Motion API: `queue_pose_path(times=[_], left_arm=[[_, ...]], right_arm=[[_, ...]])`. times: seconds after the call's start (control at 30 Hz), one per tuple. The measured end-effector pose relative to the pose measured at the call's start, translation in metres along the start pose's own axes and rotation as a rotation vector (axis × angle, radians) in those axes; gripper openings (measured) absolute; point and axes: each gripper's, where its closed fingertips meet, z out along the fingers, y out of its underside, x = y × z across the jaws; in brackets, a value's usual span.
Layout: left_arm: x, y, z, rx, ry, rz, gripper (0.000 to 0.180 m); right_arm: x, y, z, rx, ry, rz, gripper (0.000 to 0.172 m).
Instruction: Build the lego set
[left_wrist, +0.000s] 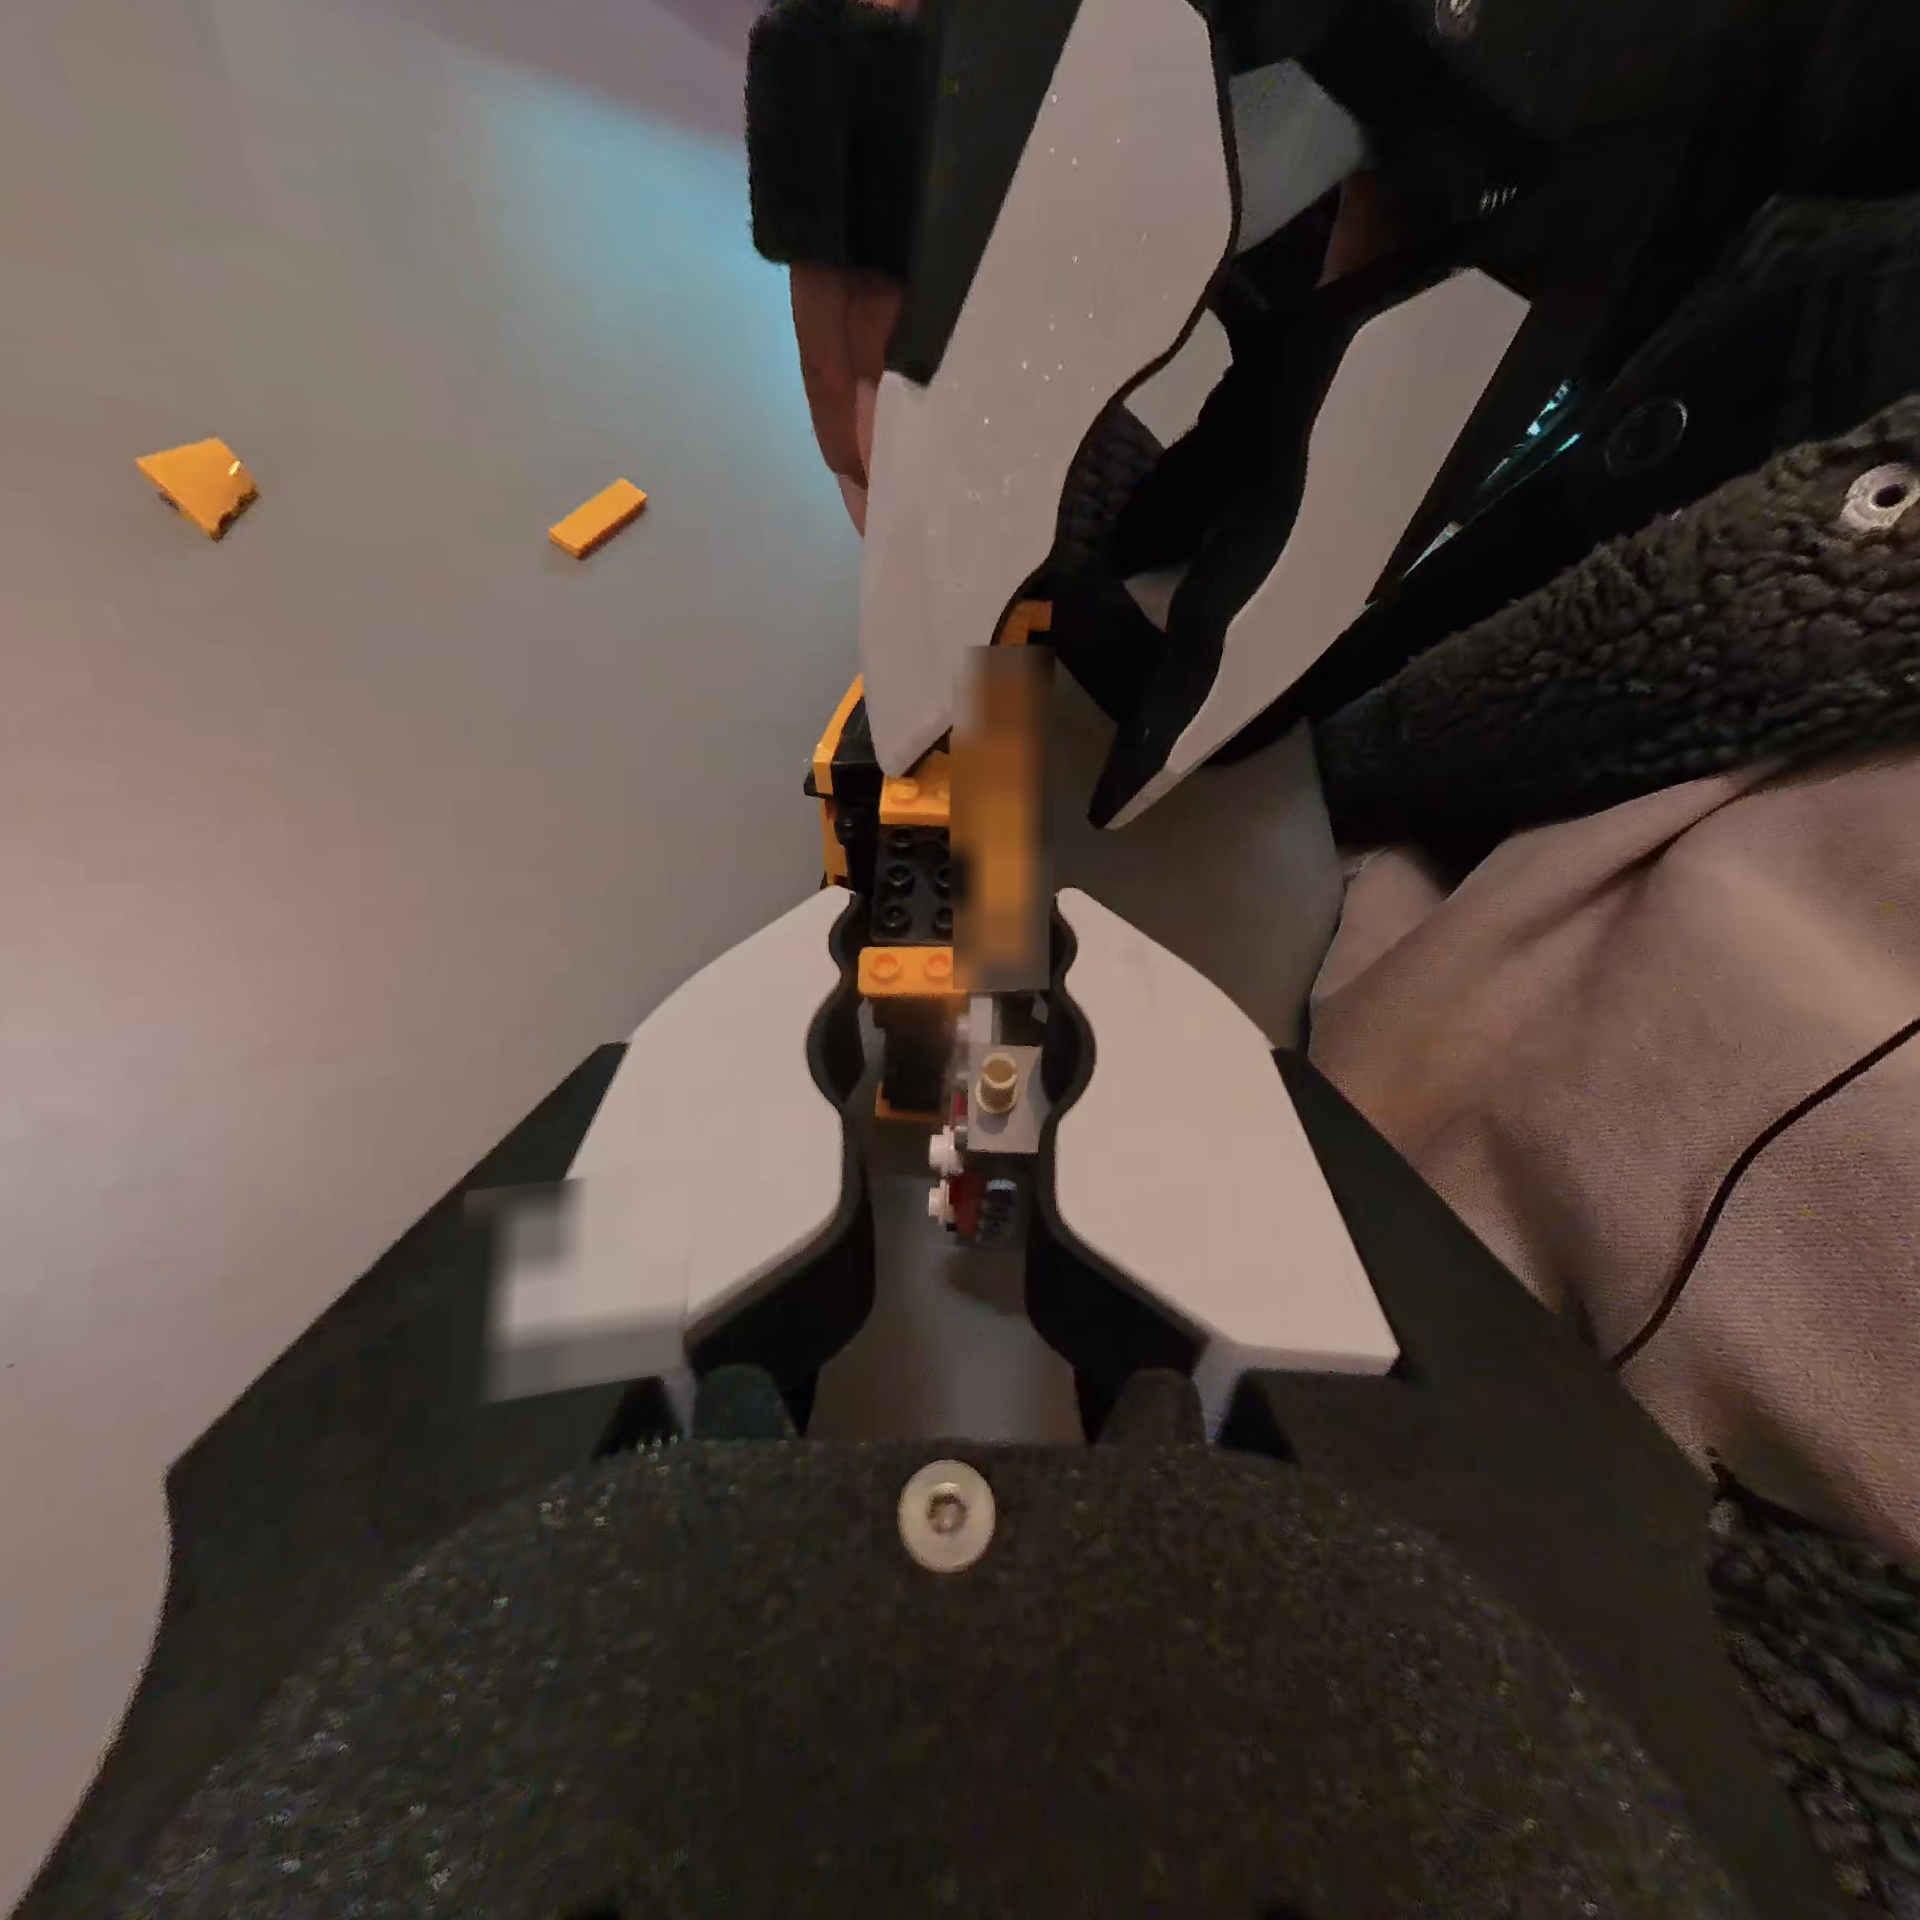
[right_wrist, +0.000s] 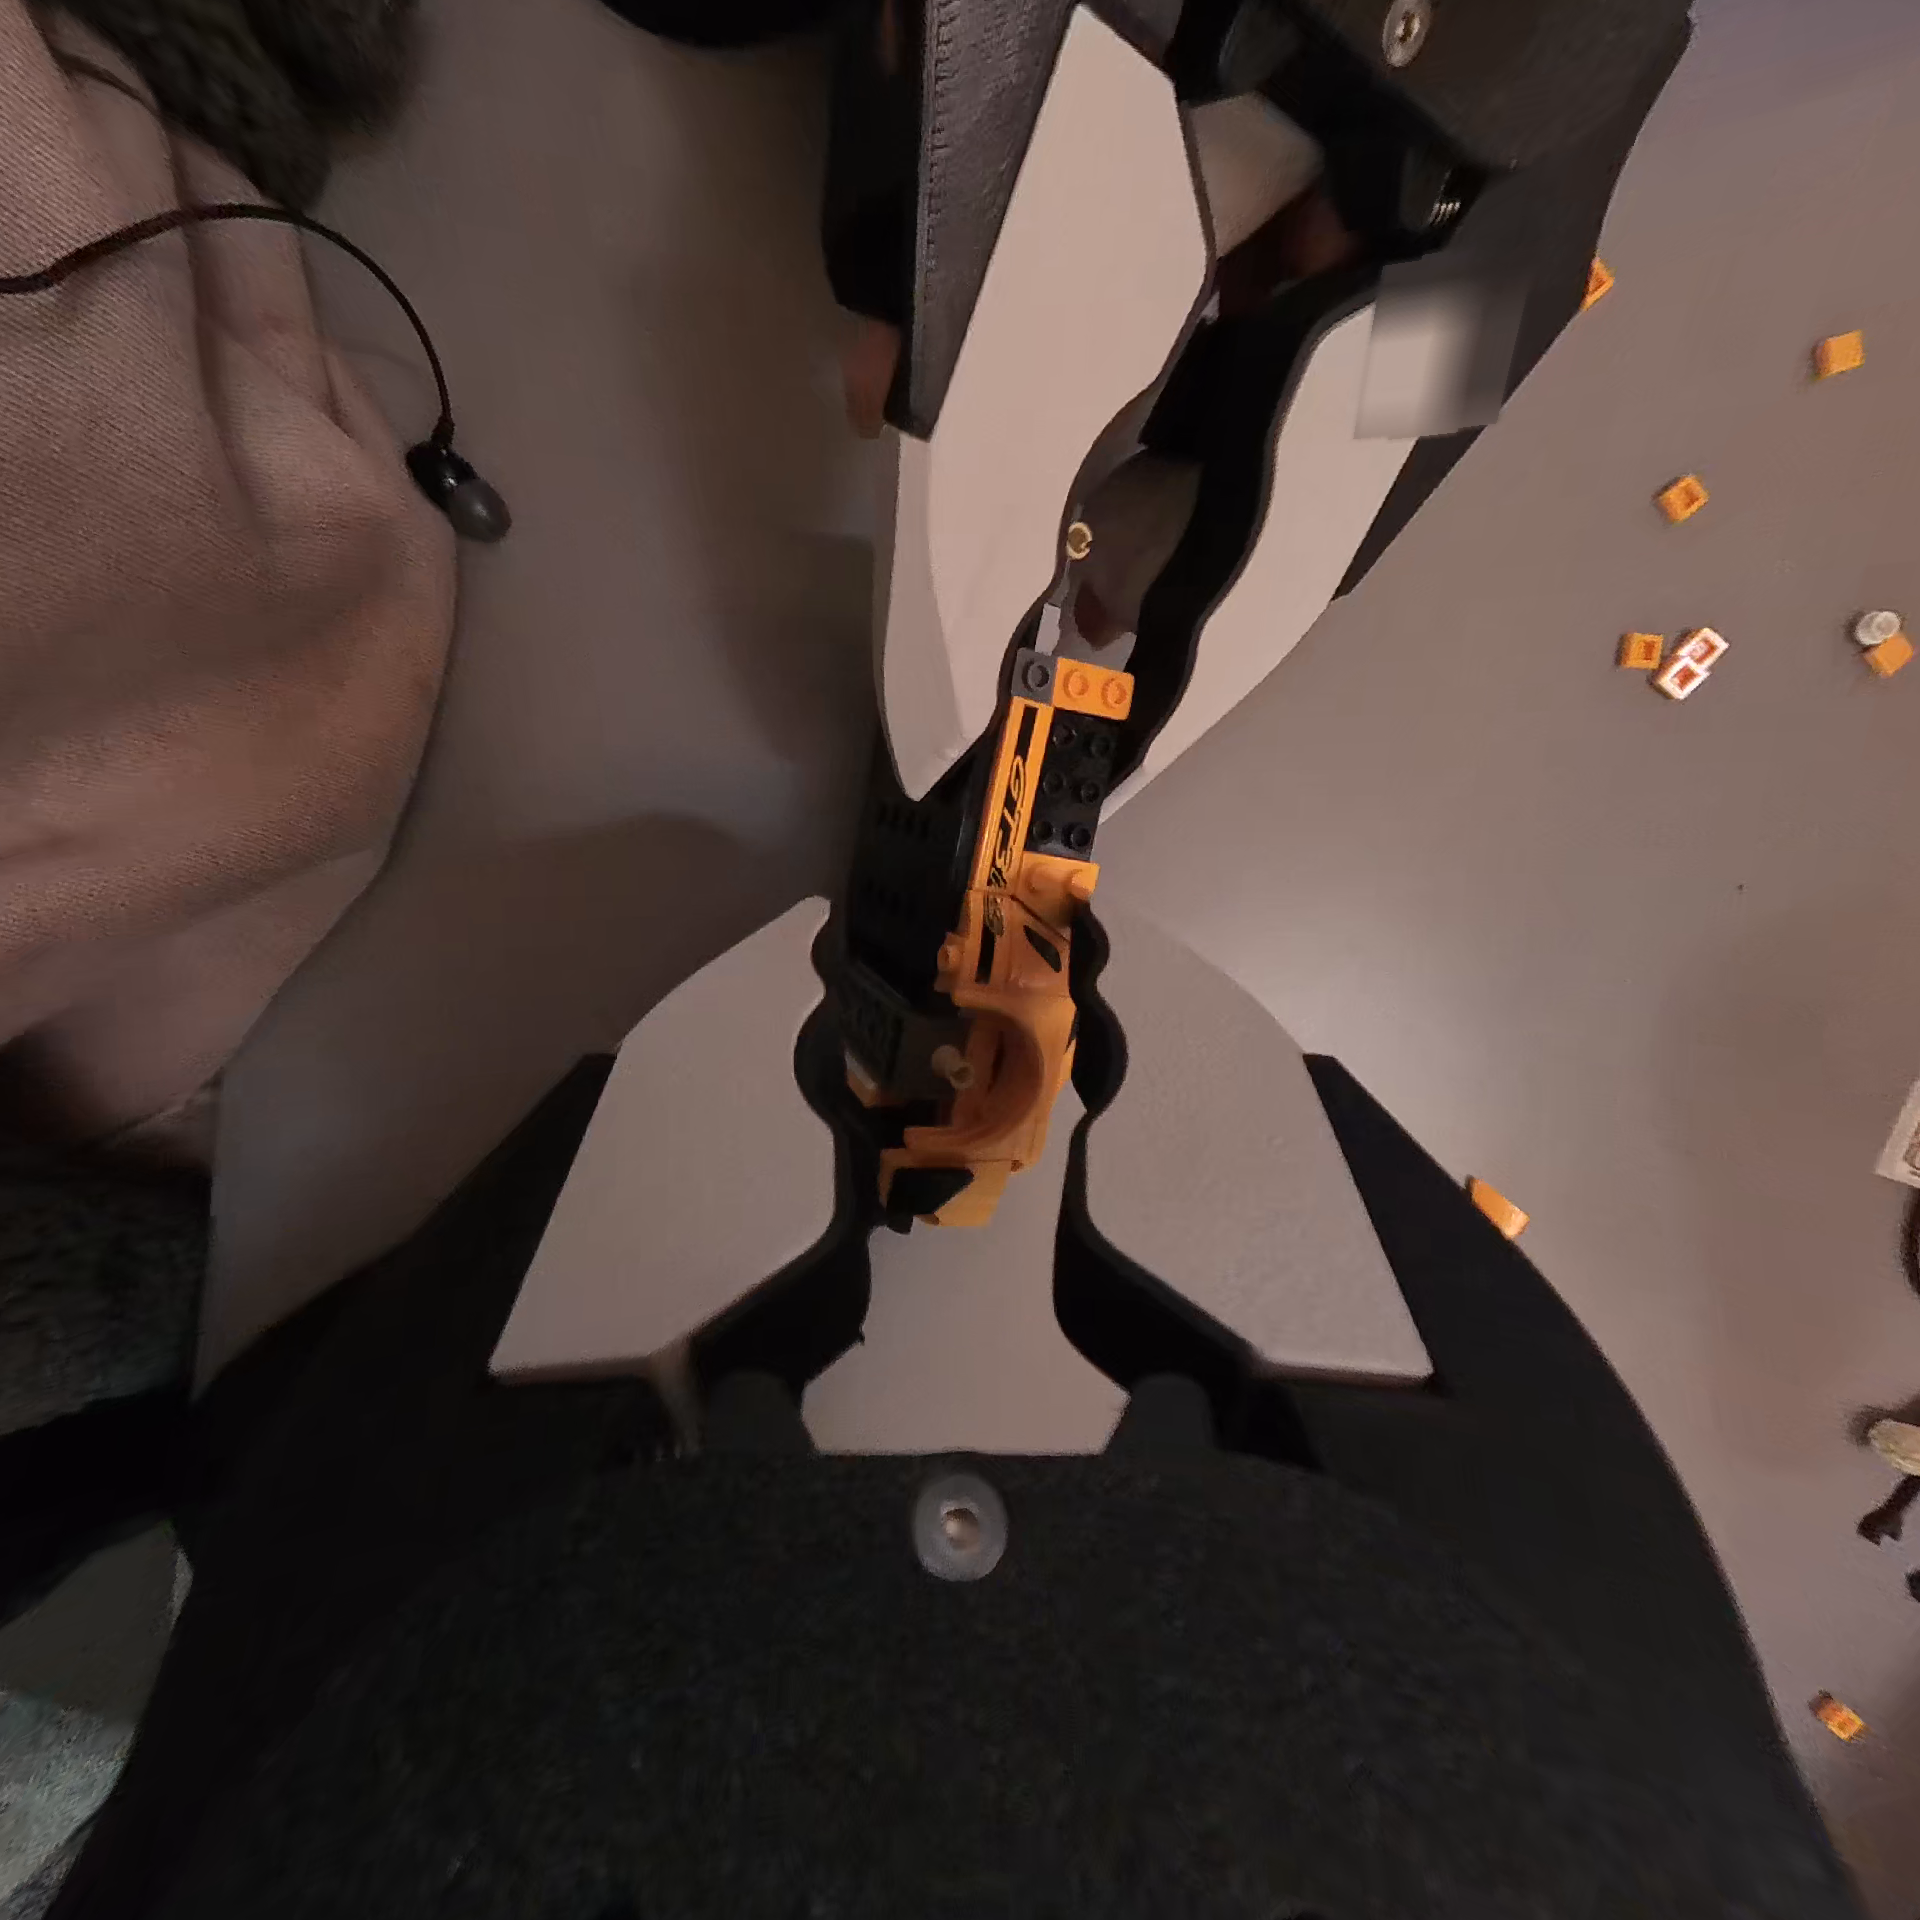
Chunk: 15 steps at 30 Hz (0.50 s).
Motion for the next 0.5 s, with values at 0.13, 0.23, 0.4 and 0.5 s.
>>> queue_pose_path(times=[0.13,0.23,0.4,0.5], left_arm=[[0.0005,0.0001,0.0010,-0.002,-0.010,0.021,0.031],[0.0011,0.0002,0.0019,-0.004,-0.018,0.035,0.031],[0.0025,0.0085,0.0080,-0.052,-0.031,0.060,0.031],[0.0022,0.0037,0.0073,-0.030,-0.072,0.113,0.031]], right_arm=[[-0.0005,0.0011,-0.0011,-0.037,0.006,-0.032,0.037],[-0.0039,0.0004,-0.0028,-0.045,0.004,-0.050,0.035],[-0.0078,0.0033,0.0020,-0.099,0.034,-0.131,0.030],[-0.0066,0.0054,0.0034,-0.145,0.059,-0.161,0.031]])
